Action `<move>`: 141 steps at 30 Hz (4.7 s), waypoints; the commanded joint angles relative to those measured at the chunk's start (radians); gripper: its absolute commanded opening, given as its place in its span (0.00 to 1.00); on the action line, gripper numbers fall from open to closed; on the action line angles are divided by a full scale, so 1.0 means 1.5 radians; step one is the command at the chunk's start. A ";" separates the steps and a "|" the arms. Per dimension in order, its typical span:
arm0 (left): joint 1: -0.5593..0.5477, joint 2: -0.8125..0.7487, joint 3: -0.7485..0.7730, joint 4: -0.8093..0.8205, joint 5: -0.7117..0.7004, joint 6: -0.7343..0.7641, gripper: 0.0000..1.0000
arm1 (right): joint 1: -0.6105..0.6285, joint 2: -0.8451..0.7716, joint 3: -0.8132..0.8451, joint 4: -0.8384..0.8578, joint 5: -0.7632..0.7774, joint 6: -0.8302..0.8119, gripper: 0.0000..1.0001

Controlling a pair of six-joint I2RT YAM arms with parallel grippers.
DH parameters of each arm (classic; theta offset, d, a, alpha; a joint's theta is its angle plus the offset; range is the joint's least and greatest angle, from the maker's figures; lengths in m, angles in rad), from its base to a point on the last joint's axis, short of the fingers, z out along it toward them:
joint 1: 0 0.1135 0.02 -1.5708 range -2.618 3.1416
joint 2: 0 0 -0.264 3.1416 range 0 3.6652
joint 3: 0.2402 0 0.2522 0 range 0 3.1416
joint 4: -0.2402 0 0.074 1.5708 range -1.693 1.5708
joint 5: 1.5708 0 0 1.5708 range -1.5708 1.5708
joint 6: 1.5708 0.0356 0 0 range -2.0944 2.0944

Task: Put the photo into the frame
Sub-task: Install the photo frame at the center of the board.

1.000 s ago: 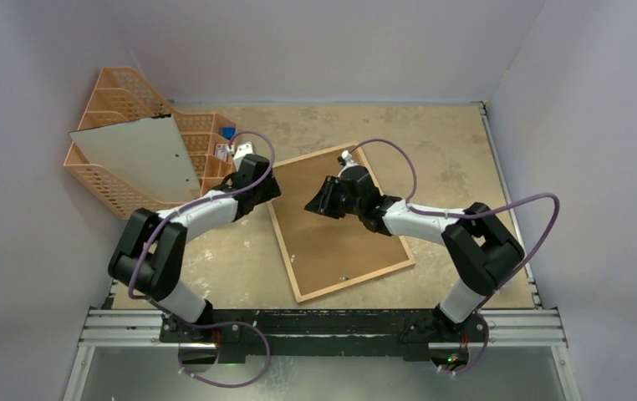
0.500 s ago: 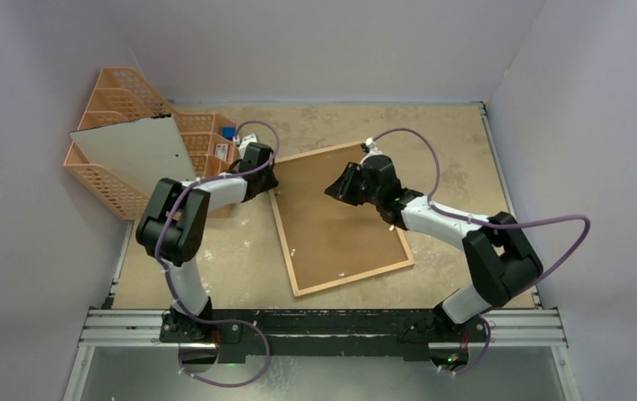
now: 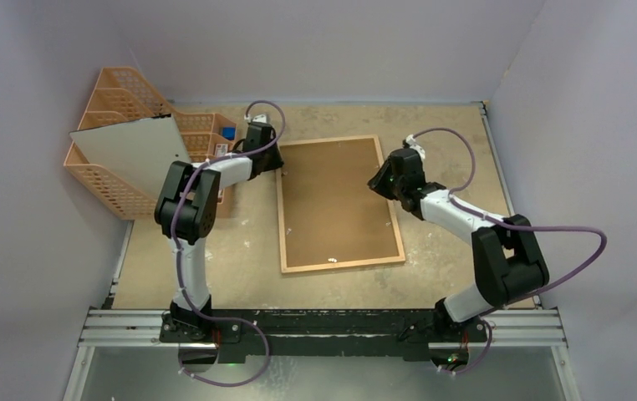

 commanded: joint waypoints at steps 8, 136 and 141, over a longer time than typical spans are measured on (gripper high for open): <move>0.031 -0.035 -0.025 0.079 0.083 0.000 0.47 | -0.058 0.053 0.035 -0.081 0.118 -0.024 0.40; -0.032 -0.540 -0.682 0.066 0.324 -0.187 0.00 | 0.348 0.310 -0.096 0.646 -0.159 0.370 0.08; -0.033 -0.557 -0.670 0.026 0.286 -0.174 0.00 | 0.347 0.275 -0.106 0.588 -0.123 0.367 0.08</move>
